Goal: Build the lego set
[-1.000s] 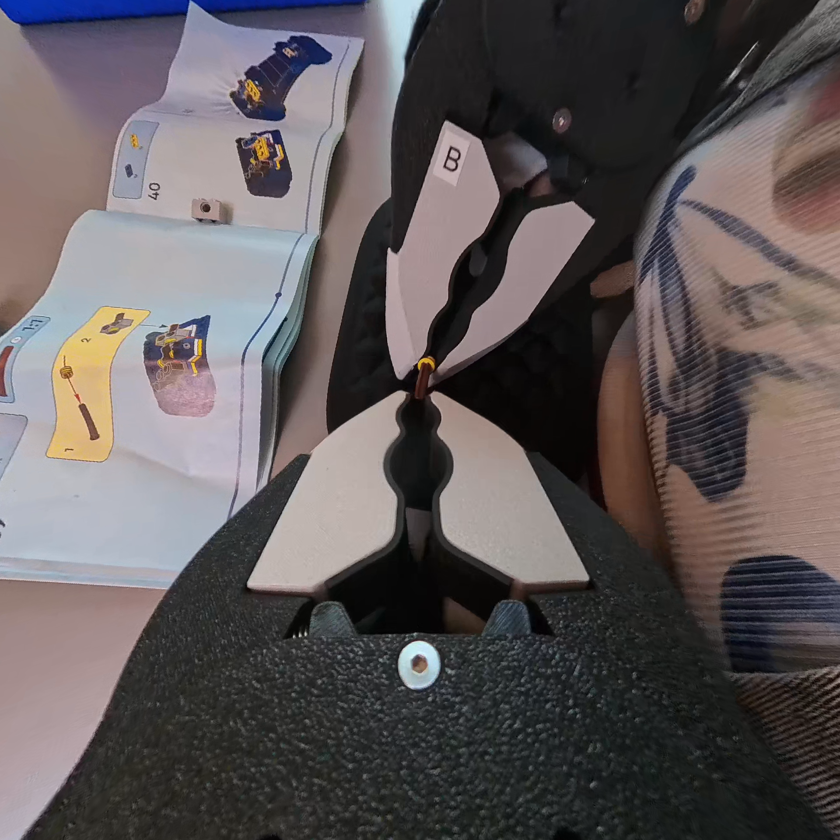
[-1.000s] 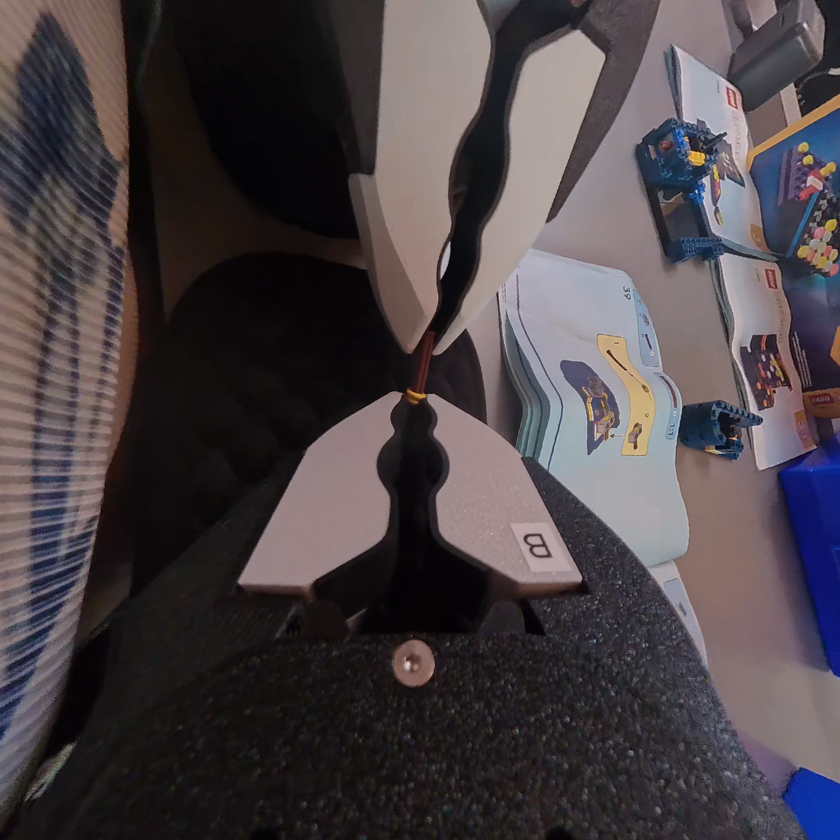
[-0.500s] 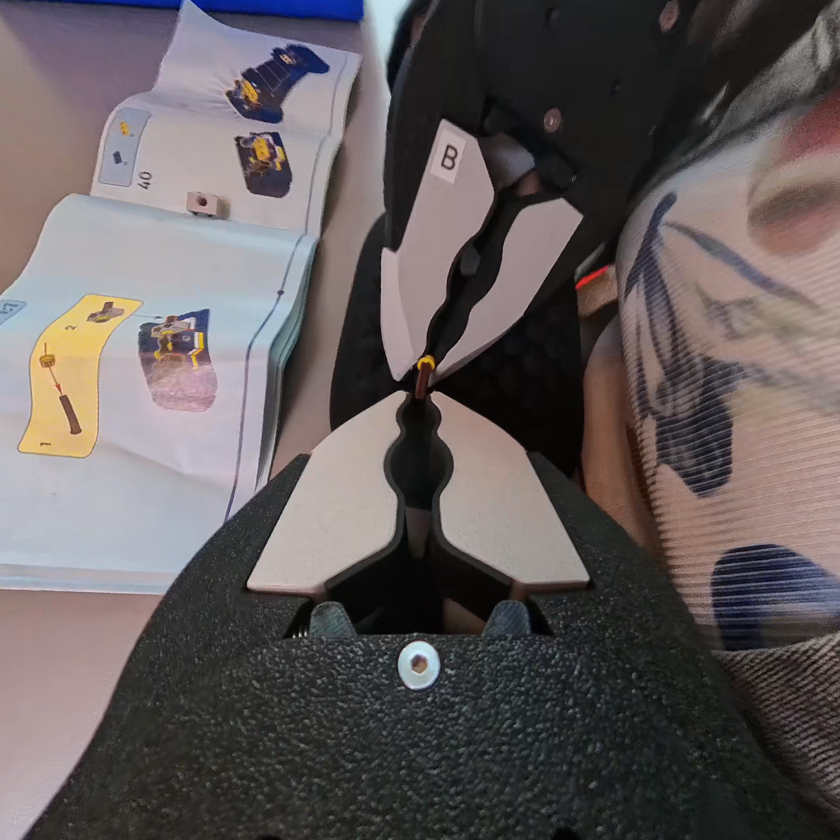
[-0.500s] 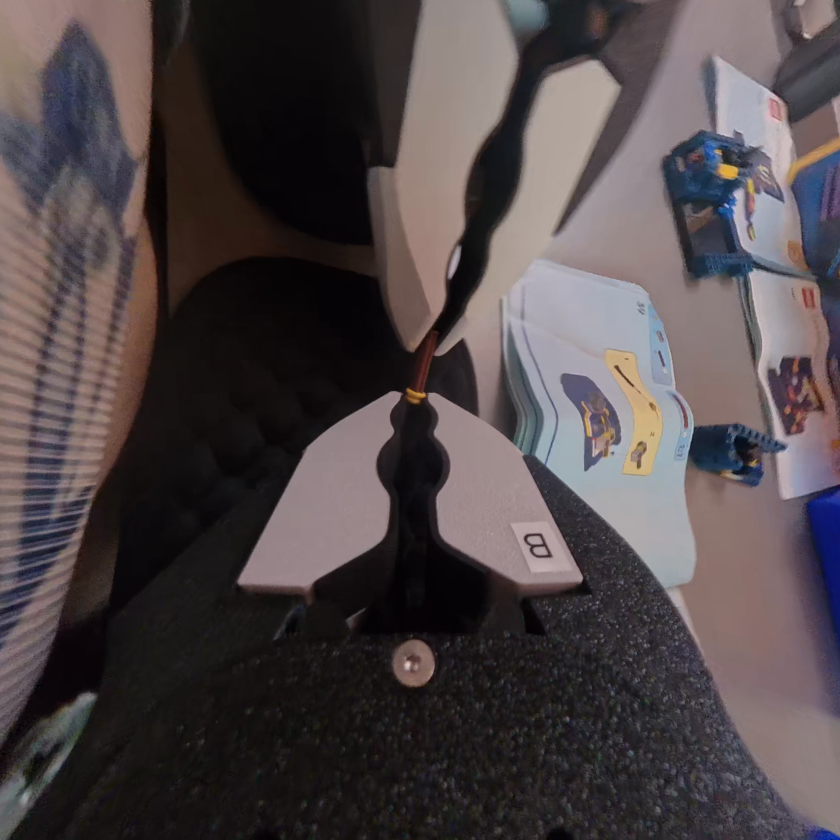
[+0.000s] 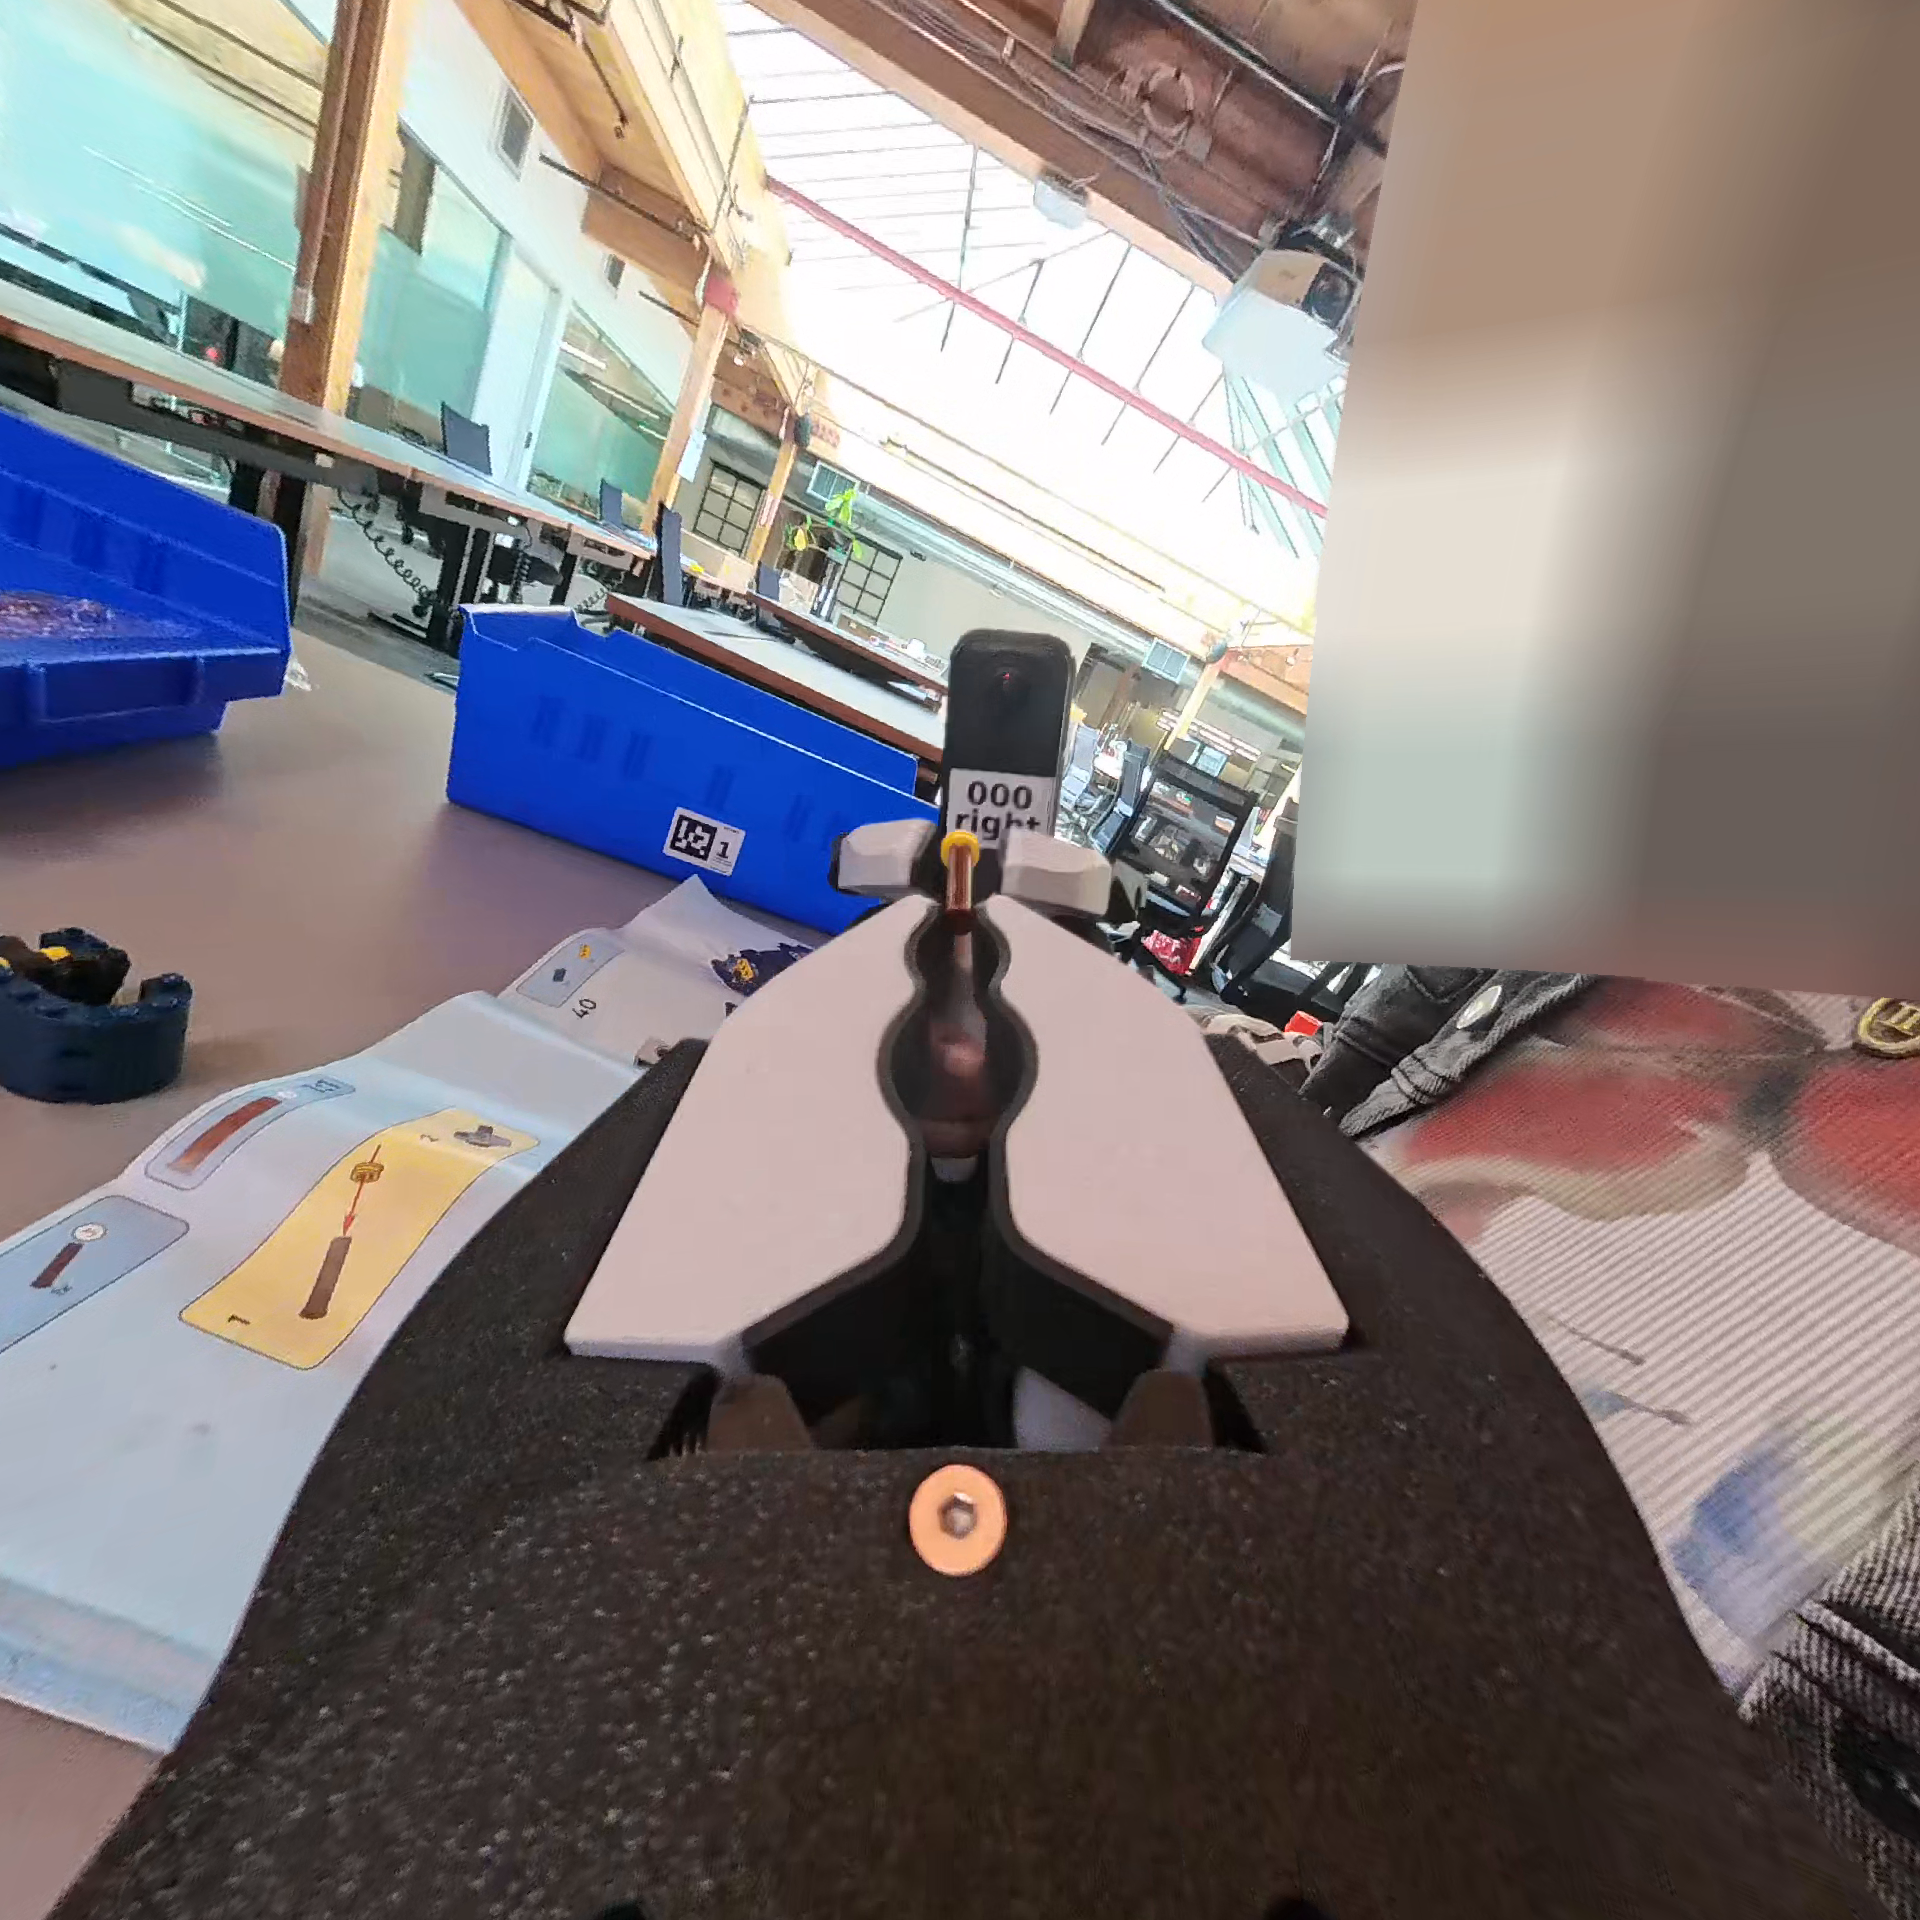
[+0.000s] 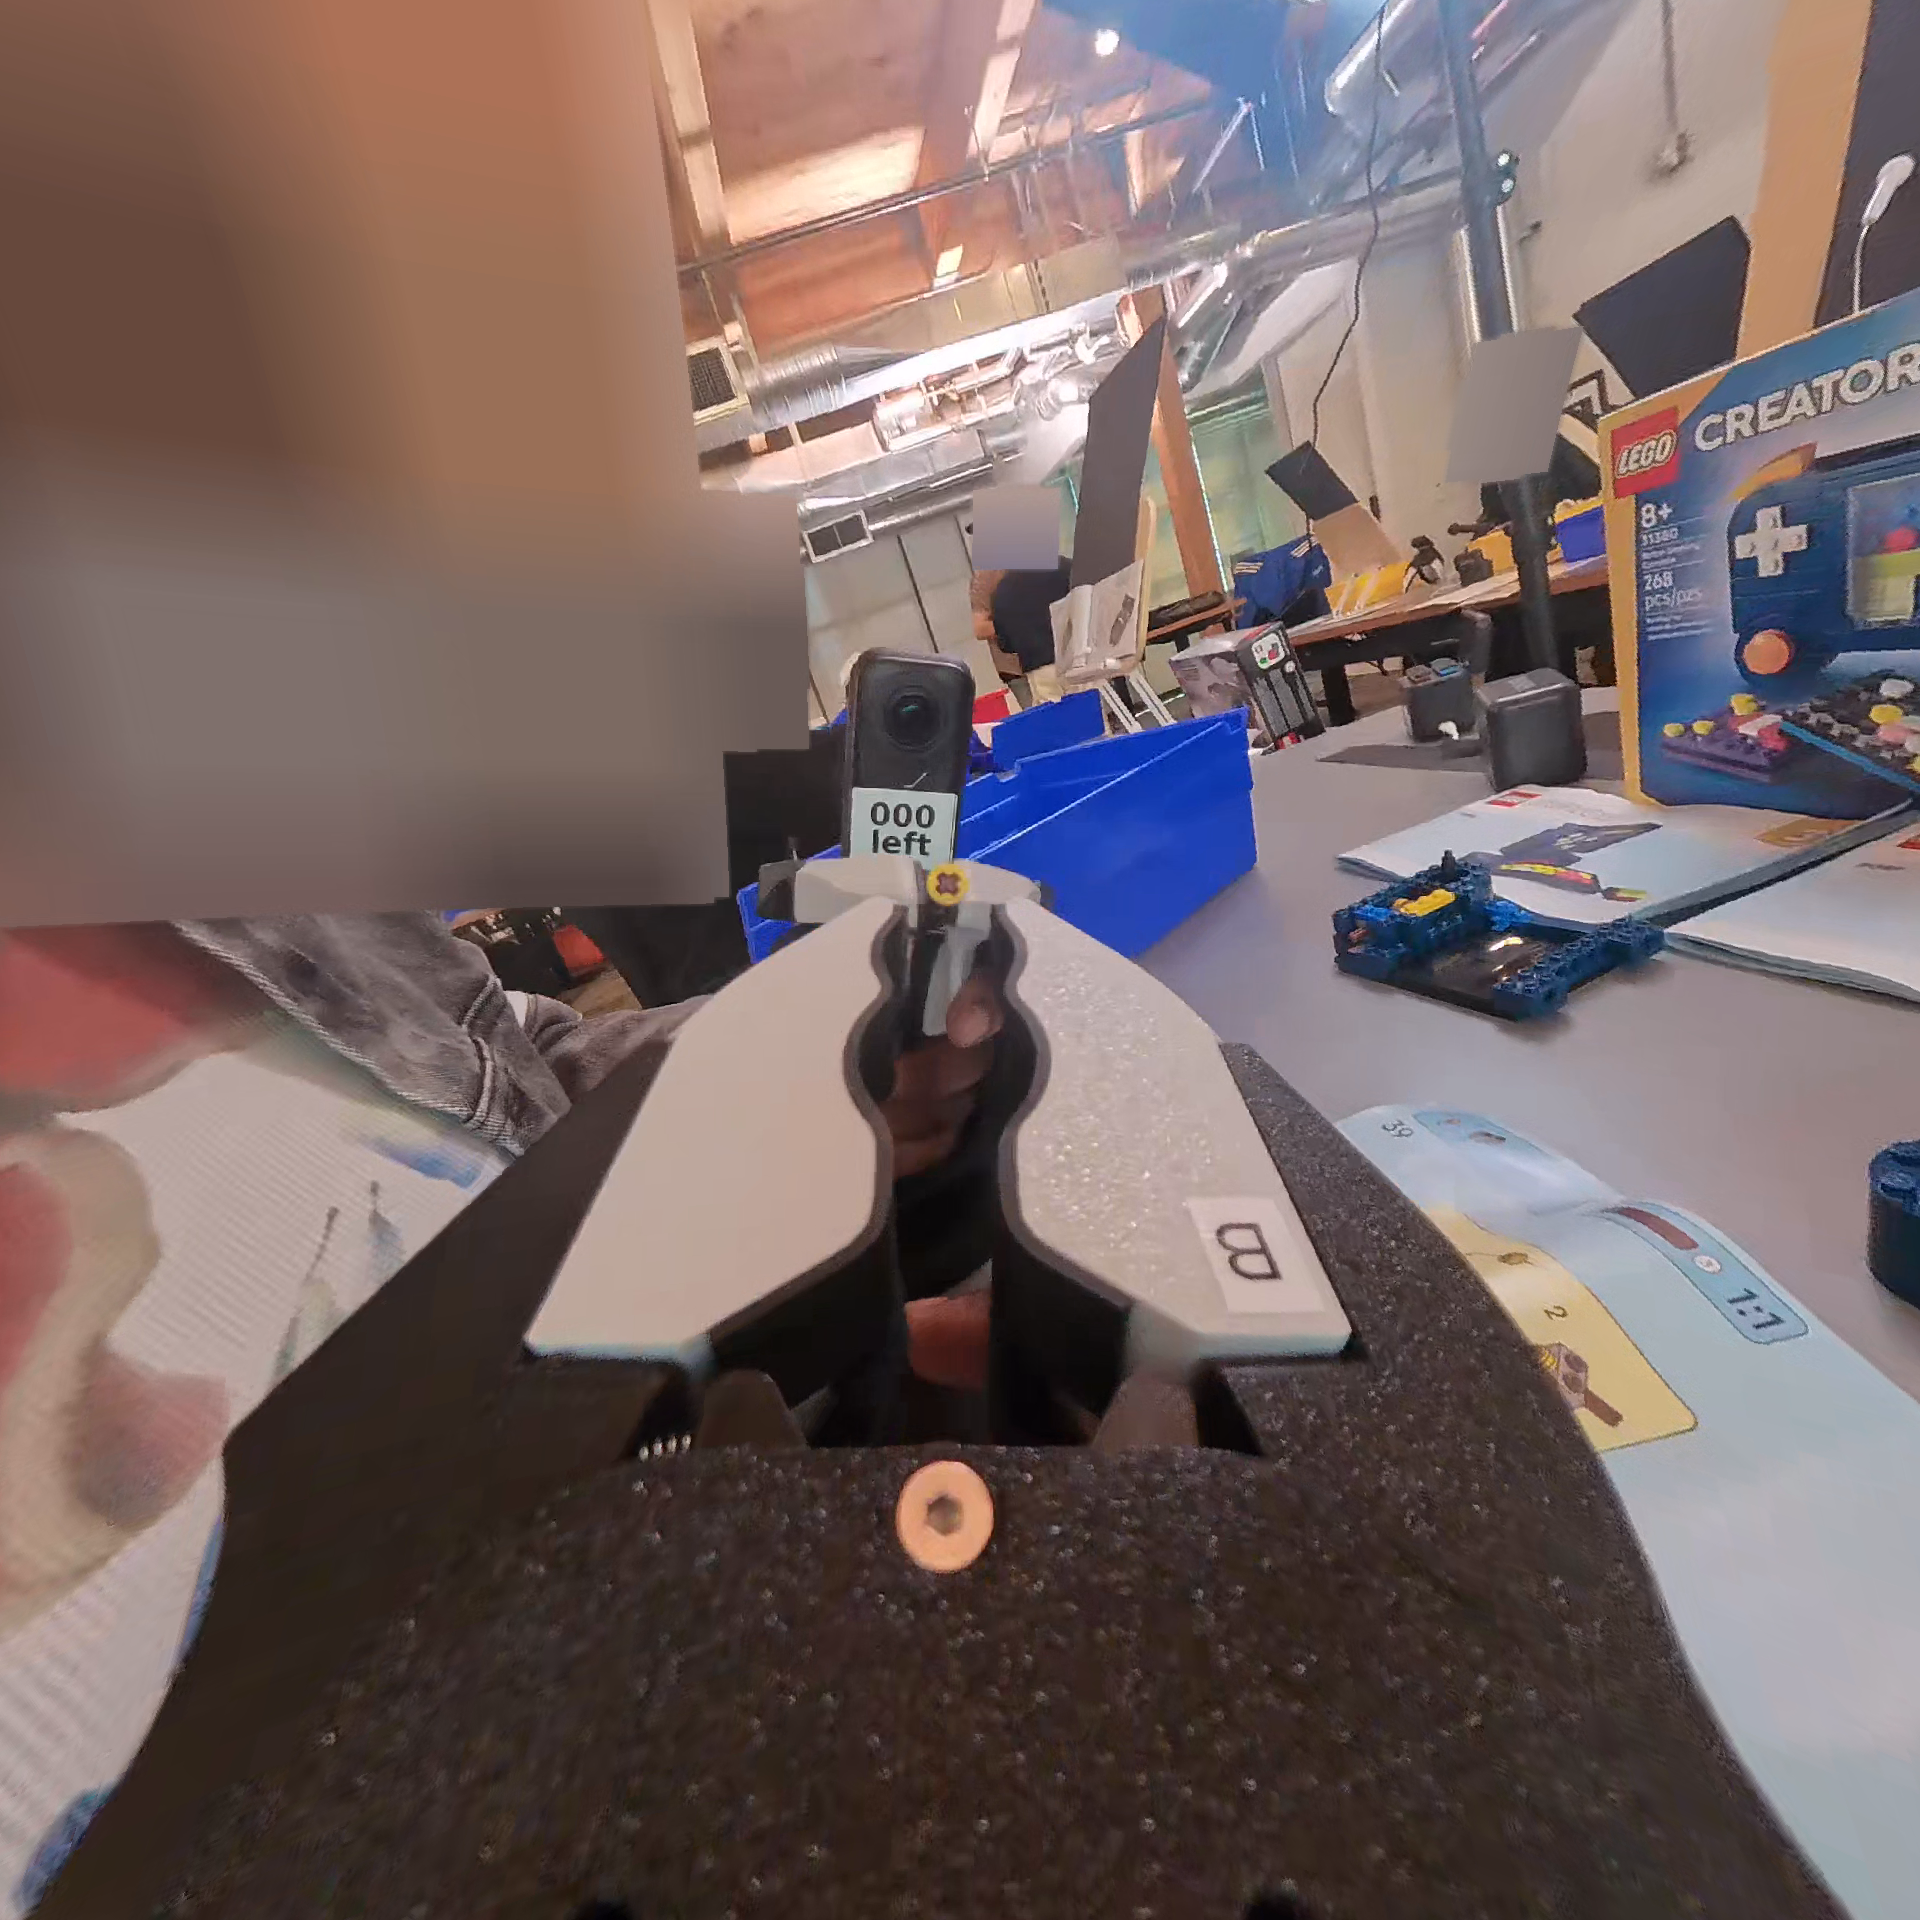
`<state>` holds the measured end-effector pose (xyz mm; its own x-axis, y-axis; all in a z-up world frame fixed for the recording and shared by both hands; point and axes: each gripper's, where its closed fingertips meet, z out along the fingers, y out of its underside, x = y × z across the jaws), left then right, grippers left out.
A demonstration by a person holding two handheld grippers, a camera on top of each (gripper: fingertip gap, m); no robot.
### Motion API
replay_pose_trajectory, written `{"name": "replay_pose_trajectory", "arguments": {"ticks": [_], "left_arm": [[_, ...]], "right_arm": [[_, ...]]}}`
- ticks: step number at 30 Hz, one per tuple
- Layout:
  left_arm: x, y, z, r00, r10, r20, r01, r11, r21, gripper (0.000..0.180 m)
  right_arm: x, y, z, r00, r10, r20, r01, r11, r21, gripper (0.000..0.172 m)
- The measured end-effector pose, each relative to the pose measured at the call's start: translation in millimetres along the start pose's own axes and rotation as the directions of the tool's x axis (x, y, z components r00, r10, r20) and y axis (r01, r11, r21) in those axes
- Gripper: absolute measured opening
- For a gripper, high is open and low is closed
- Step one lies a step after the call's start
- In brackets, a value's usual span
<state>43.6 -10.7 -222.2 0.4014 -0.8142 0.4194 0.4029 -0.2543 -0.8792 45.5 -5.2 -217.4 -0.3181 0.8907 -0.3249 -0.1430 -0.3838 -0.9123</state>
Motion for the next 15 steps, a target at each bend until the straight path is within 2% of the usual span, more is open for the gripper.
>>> {"name": "replay_pose_trajectory", "arguments": {"ticks": [2, 10, 13, 15], "left_arm": [[-0.8, 3.8, 0.4, 1.000, 0.007, 0.003, -0.007, 1.000, -0.018, 0.004], [4.1, 5.8, 3.2, 0.999, 0.042, -0.022, -0.042, 0.999, -0.025, 0.005], [5.9, 8.7, 4.6, 0.999, 0.030, -0.030, -0.032, 0.997, -0.067, 0.031], [13.8, 12.9, 6.5, 0.996, -0.011, -0.089, 0.001, 0.994, -0.109, 0.026]], "right_arm": [[2.0, 0.3, 2.1, 1.000, -0.021, -0.021, 0.021, 1.000, -0.004, 0.009], [-4.7, 3.1, 3.0, 0.997, -0.072, 0.013, 0.072, 0.997, -0.018, 0.007], [-11.8, 1.2, 1.7, 0.989, -0.142, 0.046, 0.143, 0.990, -0.005, 0.007], [-13.2, 1.5, 1.5, 0.985, -0.166, 0.047, 0.166, 0.986, -0.002, 0.007]]}}
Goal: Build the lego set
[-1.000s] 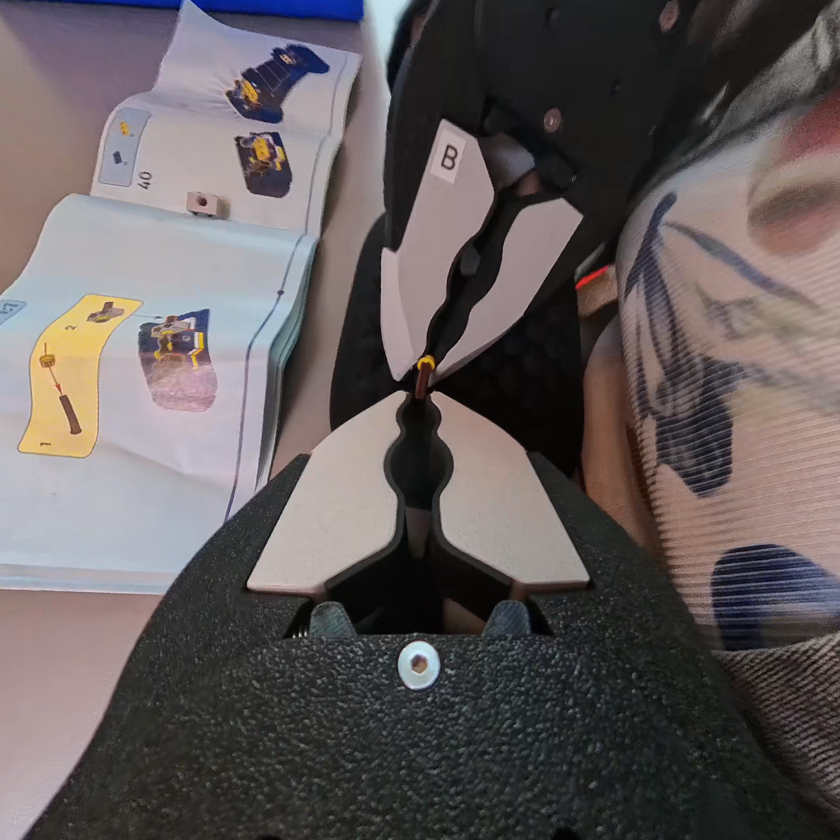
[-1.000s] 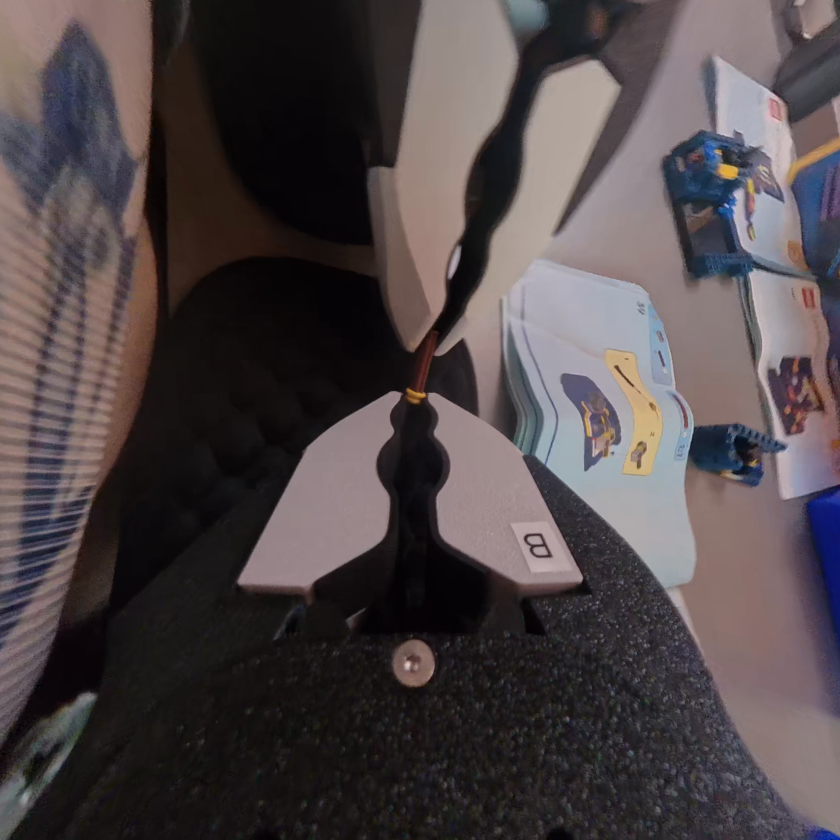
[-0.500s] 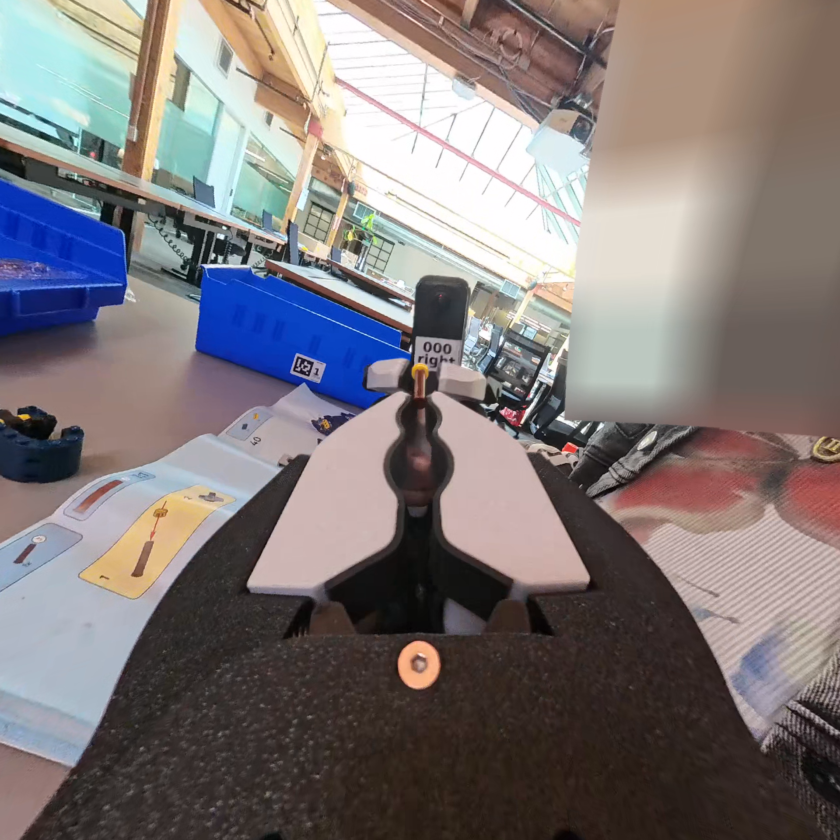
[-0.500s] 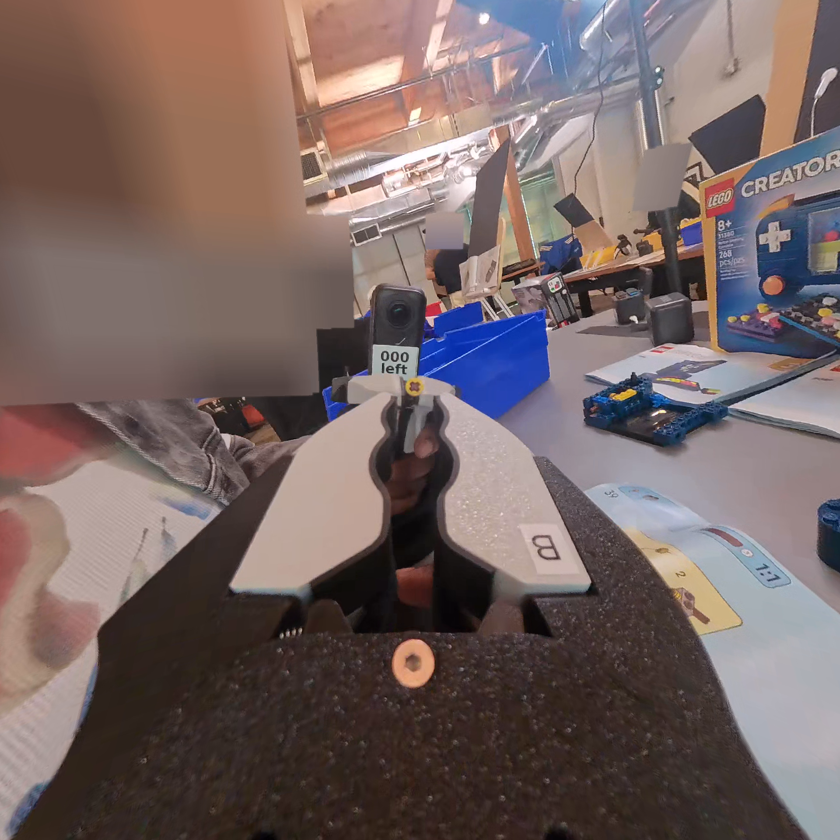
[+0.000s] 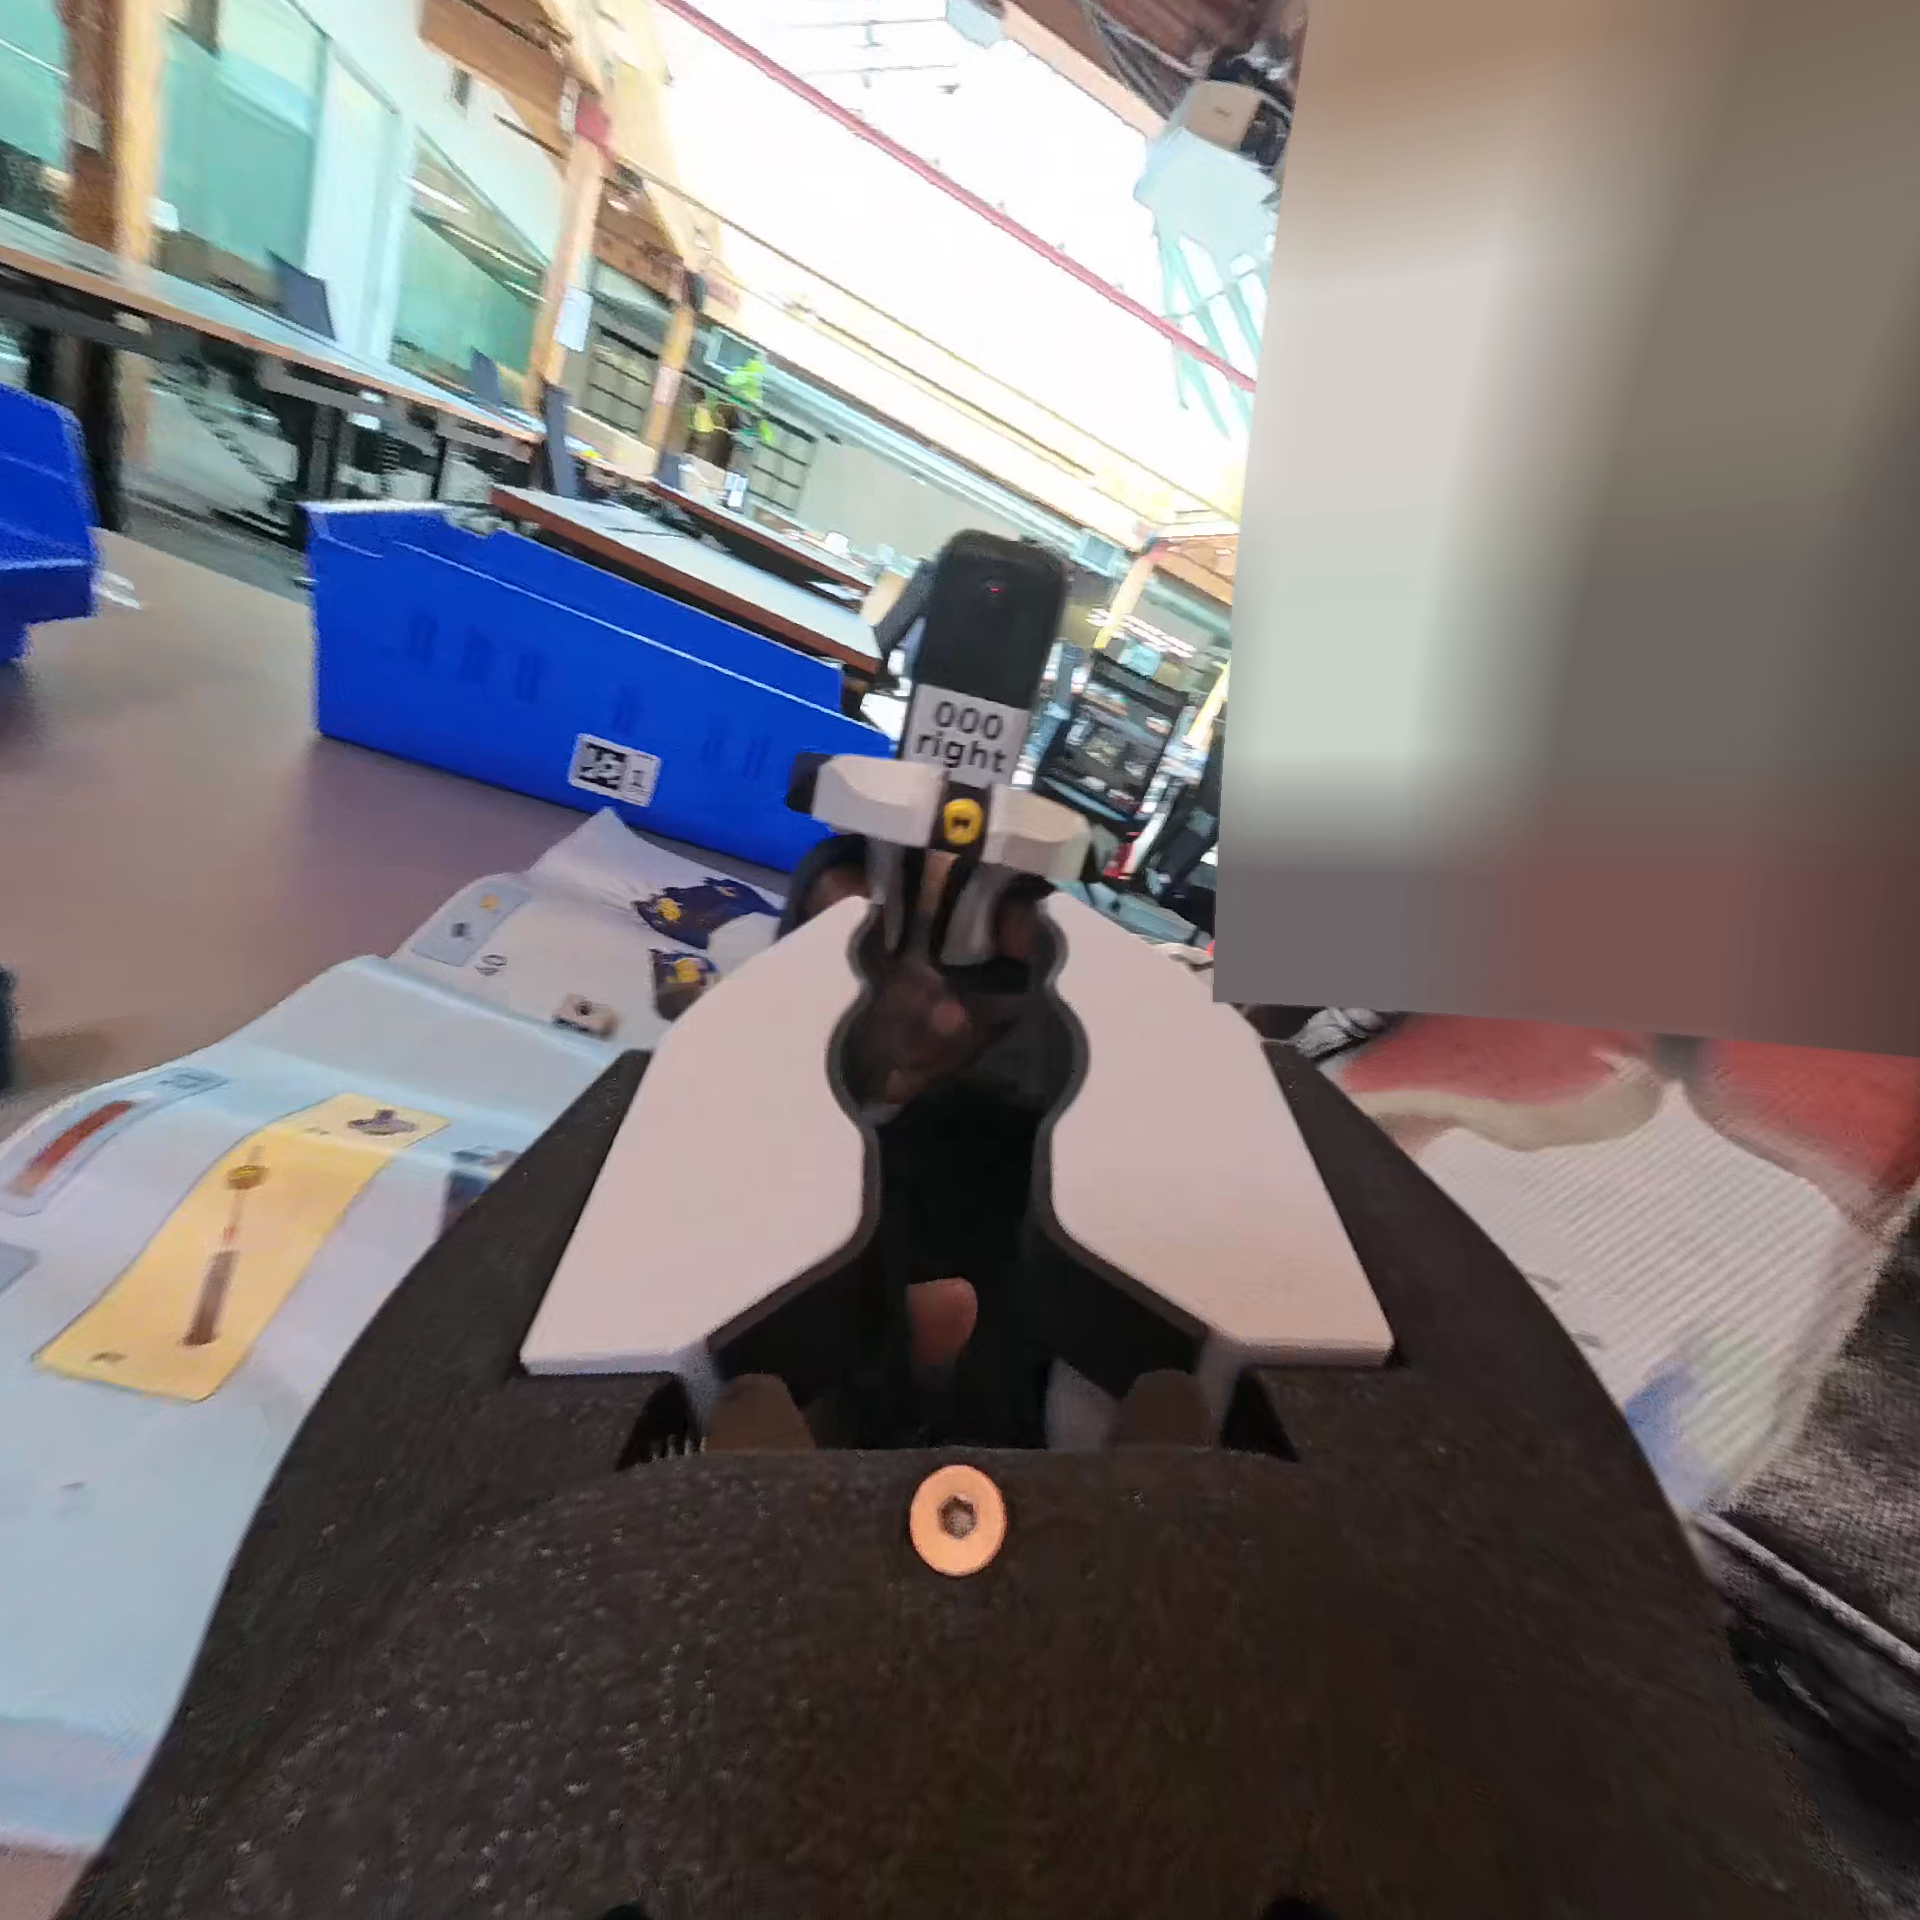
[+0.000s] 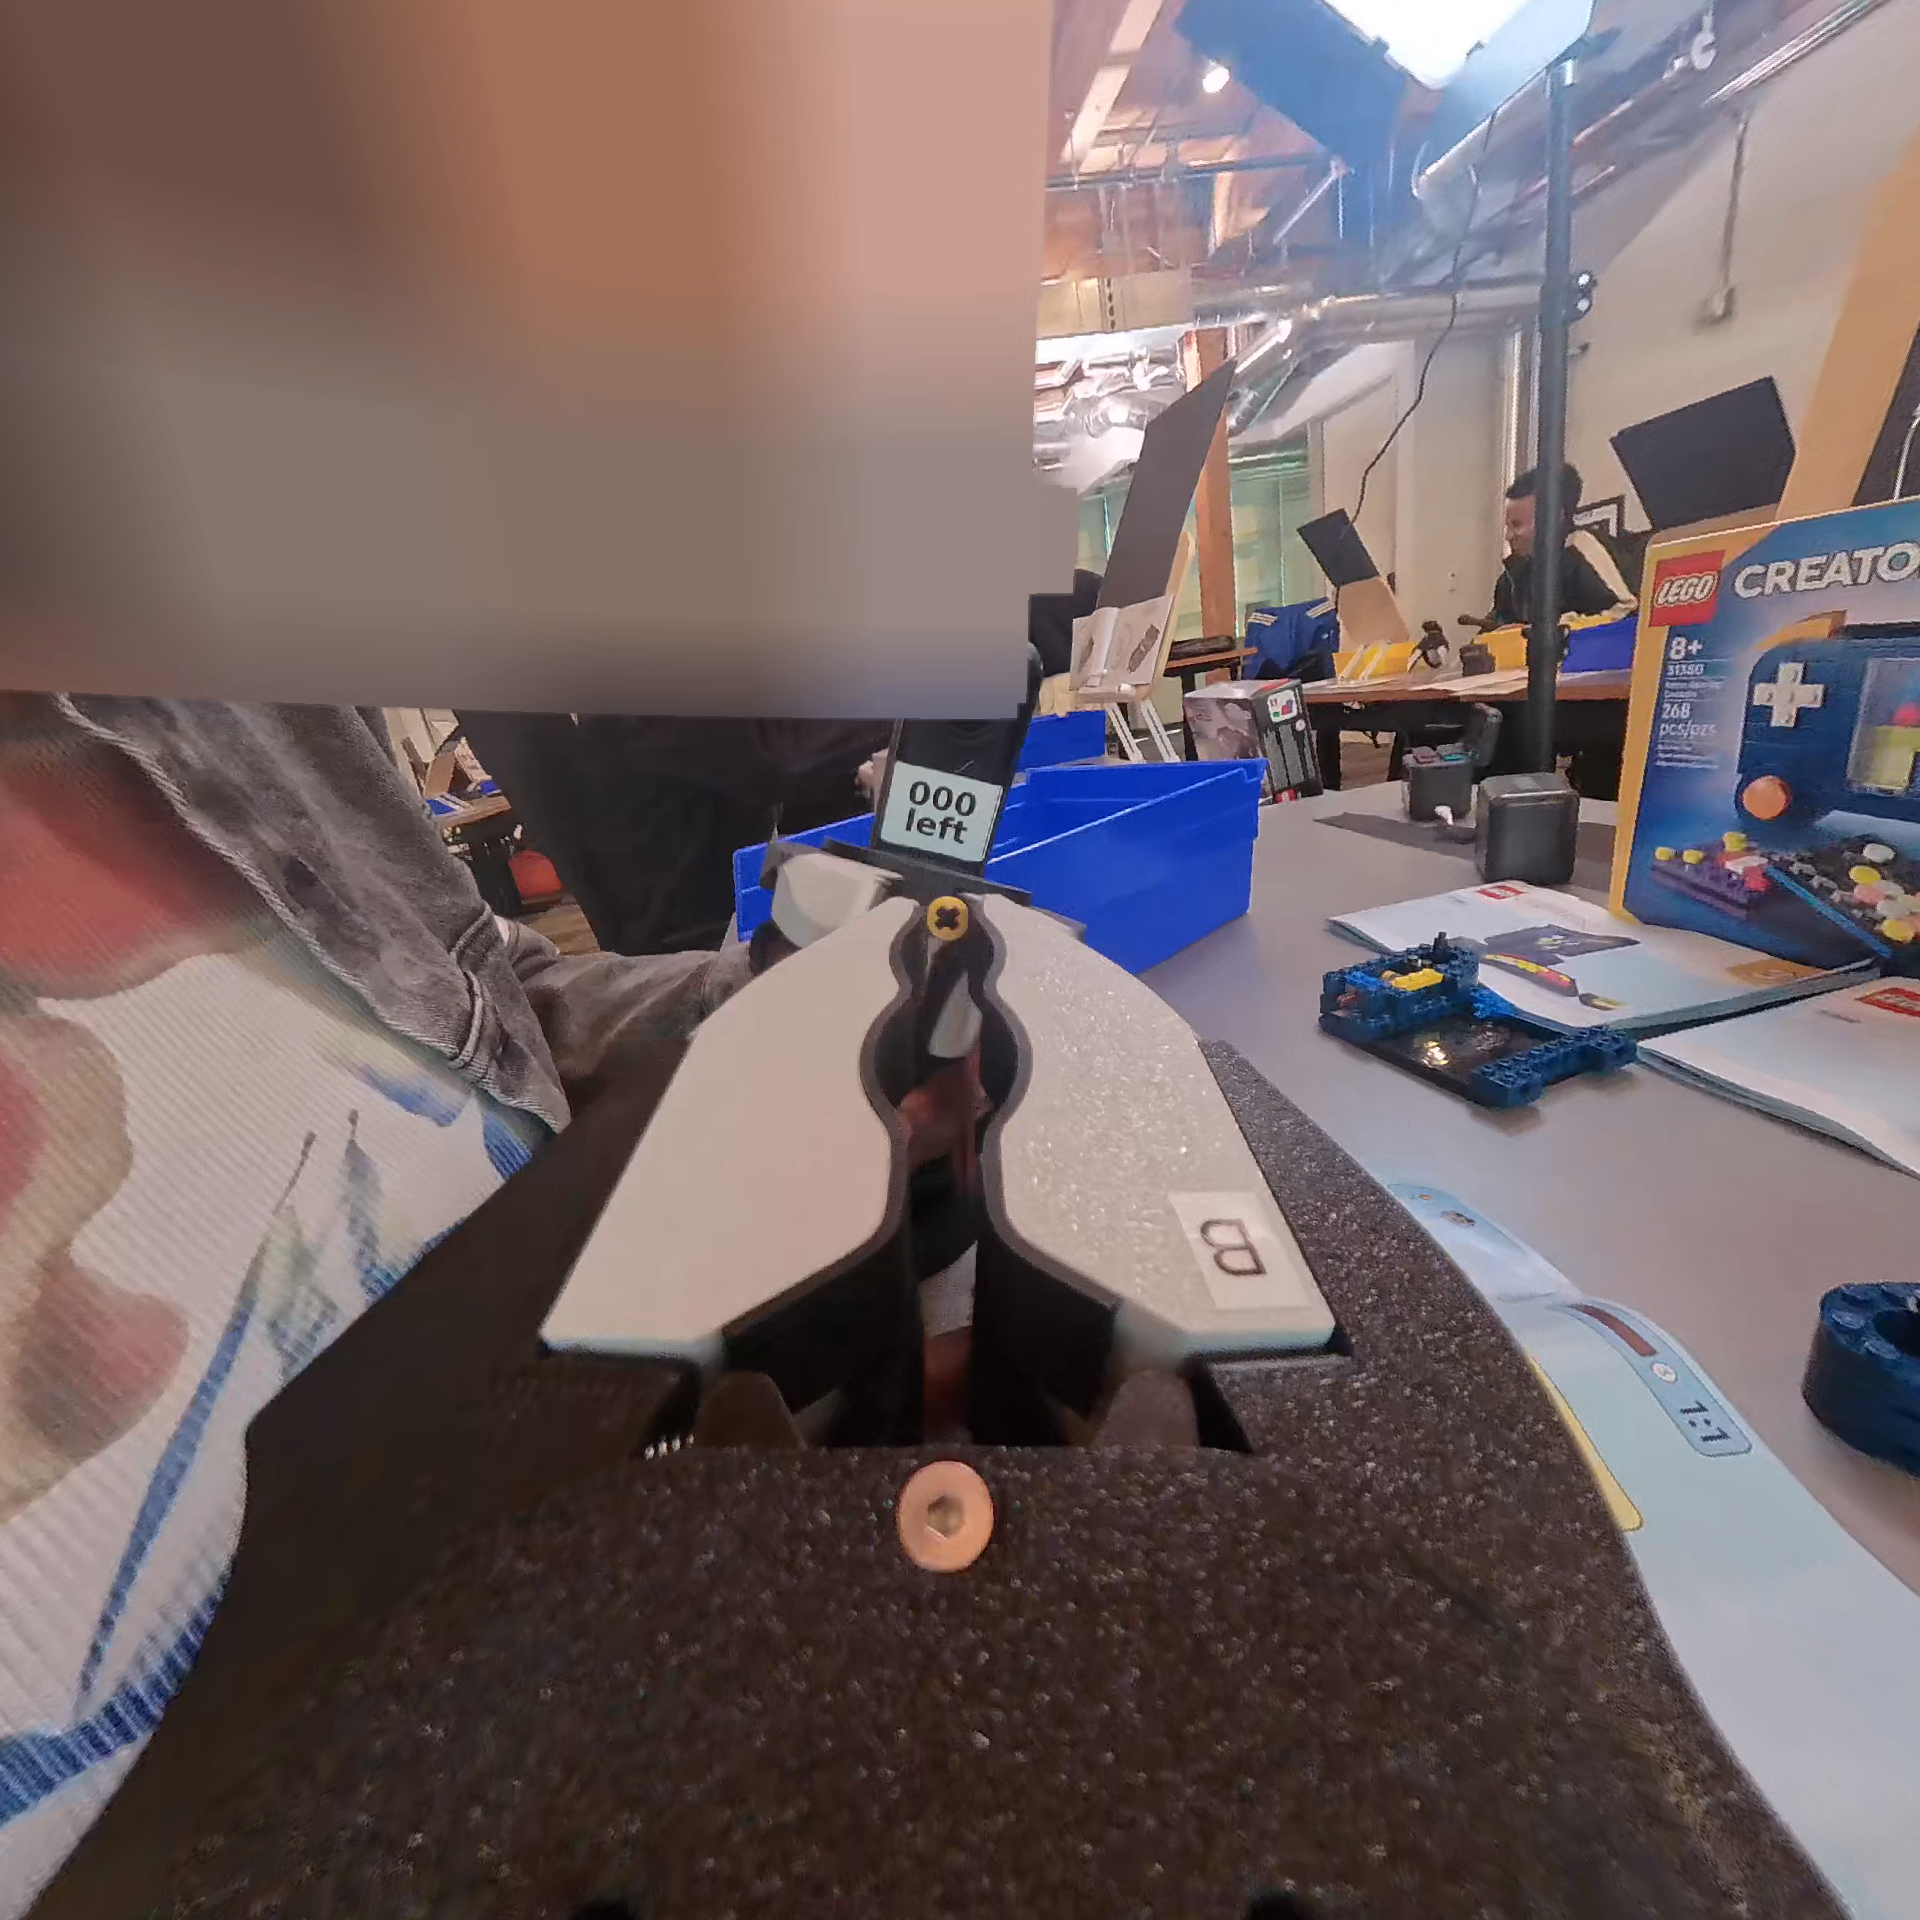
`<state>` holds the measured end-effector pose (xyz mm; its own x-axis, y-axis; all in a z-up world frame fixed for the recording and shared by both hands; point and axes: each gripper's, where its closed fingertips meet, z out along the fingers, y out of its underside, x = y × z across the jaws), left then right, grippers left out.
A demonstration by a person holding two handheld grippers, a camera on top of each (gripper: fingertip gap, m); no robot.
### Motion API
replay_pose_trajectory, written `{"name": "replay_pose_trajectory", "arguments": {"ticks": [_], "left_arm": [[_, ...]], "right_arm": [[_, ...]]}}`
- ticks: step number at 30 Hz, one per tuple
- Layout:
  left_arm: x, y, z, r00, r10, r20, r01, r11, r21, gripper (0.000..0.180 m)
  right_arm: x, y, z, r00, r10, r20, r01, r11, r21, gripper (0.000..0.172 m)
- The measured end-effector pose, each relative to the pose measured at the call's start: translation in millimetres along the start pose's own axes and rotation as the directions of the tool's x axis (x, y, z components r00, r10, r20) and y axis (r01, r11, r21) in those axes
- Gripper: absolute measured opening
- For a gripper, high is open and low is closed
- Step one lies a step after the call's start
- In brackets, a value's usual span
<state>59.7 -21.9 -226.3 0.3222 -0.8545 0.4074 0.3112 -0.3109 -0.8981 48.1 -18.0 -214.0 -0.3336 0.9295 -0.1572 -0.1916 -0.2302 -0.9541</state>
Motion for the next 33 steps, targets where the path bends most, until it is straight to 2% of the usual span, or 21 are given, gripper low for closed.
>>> {"name": "replay_pose_trajectory", "arguments": {"ticks": [2, 4, 6, 9, 11, 14, 16, 18, 21, 23, 24, 26, 28, 30, 33], "left_arm": [[1.3, -1.5, 1.5, 1.000, -0.022, -0.010, 0.022, 1.000, 0.012, 0.011], [-15.1, 11.2, -1.9, 0.995, 0.001, 0.098, 0.006, 0.997, -0.077, 0.007], [-19.4, 14.0, -8.0, 0.991, 0.012, 0.135, 0.005, 0.992, -0.123, 0.003], [-35.7, 22.7, -16.9, 0.951, 0.176, 0.255, -0.101, 0.955, -0.279, 0.011], [-36.4, 29.1, -15.1, 0.921, 0.308, 0.237, -0.203, 0.902, -0.382, 0.023], [-43.2, 42.8, -7.4, 0.863, 0.466, 0.197, -0.314, 0.799, -0.513, 0.028], [-45.3, 51.5, 3.7, 0.848, 0.504, 0.167, -0.339, 0.756, -0.560, 0.028], [-50.8, 57.1, 14.6, 0.827, 0.542, 0.152, -0.354, 0.711, -0.607, 0.026], [-55.4, 66.9, 27.4, 0.812, 0.580, 0.061, -0.386, 0.613, -0.689, 0.023], [-65.1, 71.4, 27.6, 0.804, 0.594, 0.035, -0.359, 0.531, -0.767, 0.014], [-68.9, 76.5, 25.8, 0.828, 0.560, 0.042, -0.298, 0.502, -0.812, 0.013], [-72.5, 82.8, 28.9, 0.868, 0.486, 0.102, -0.190, 0.514, -0.836, 0.013], [-72.2, 84.4, 37.2, 0.883, 0.433, 0.181, -0.121, 0.583, -0.804, 0.019], [-73.9, 84.4, 42.8, 0.877, 0.390, 0.281, -0.049, 0.655, -0.754, 0.027], [-80.0, 85.4, 42.4, 0.838, 0.386, 0.386, 0.013, 0.693, -0.720, 0.029]], "right_arm": [[-0.2, 3.3, 0.6, 1.000, -0.003, -0.001, 0.003, 1.000, -0.017, 0.007], [3.5, 6.5, -1.0, 1.000, -0.011, -0.027, 0.010, 0.999, -0.045, 0.007], [12.3, 12.0, -9.5, 0.996, -0.045, -0.080, 0.036, 0.993, -0.112, 0.007], [29.2, 28.7, -33.8, 0.967, -0.191, -0.168, 0.132, 0.942, -0.310, 0.007], [33.4, 29.2, -47.6, 0.952, -0.230, -0.201, 0.149, 0.924, -0.351, 0.007], [40.6, 8.9, -66.6, 0.941, -0.184, -0.283, 0.118, 0.965, -0.236, 0.007], [49.8, -8.9, -83.5, 0.927, -0.140, -0.349, 0.101, 0.987, -0.126, 0.007], [53.7, -19.1, -95.3, 0.930, -0.094, -0.357, 0.083, 0.995, -0.047, 0.007], [56.7, -15.5, -102.8, 0.937, -0.046, -0.347, 0.043, 0.999, -0.018, 0.007], [56.3, -14.6, -102.9, 0.942, -0.026, -0.336, 0.030, 1.000, 0.006, 0.007], [56.1, -15.3, -102.6, 0.943, -0.020, -0.332, 0.028, 0.999, 0.019, 0.007], [56.4, -16.2, -102.6, 0.942, -0.023, -0.334, 0.036, 0.999, 0.030, 0.007], [56.9, -15.9, -103.1, 0.941, -0.030, -0.338, 0.041, 0.999, 0.028, 0.007], [56.5, -17.4, -104.0, 0.938, -0.040, -0.343, 0.054, 0.998, 0.030, 0.007], [56.7, -22.0, -106.3, 0.935, -0.040, -0.352, 0.063, 0.997, 0.053, 0.007]]}}
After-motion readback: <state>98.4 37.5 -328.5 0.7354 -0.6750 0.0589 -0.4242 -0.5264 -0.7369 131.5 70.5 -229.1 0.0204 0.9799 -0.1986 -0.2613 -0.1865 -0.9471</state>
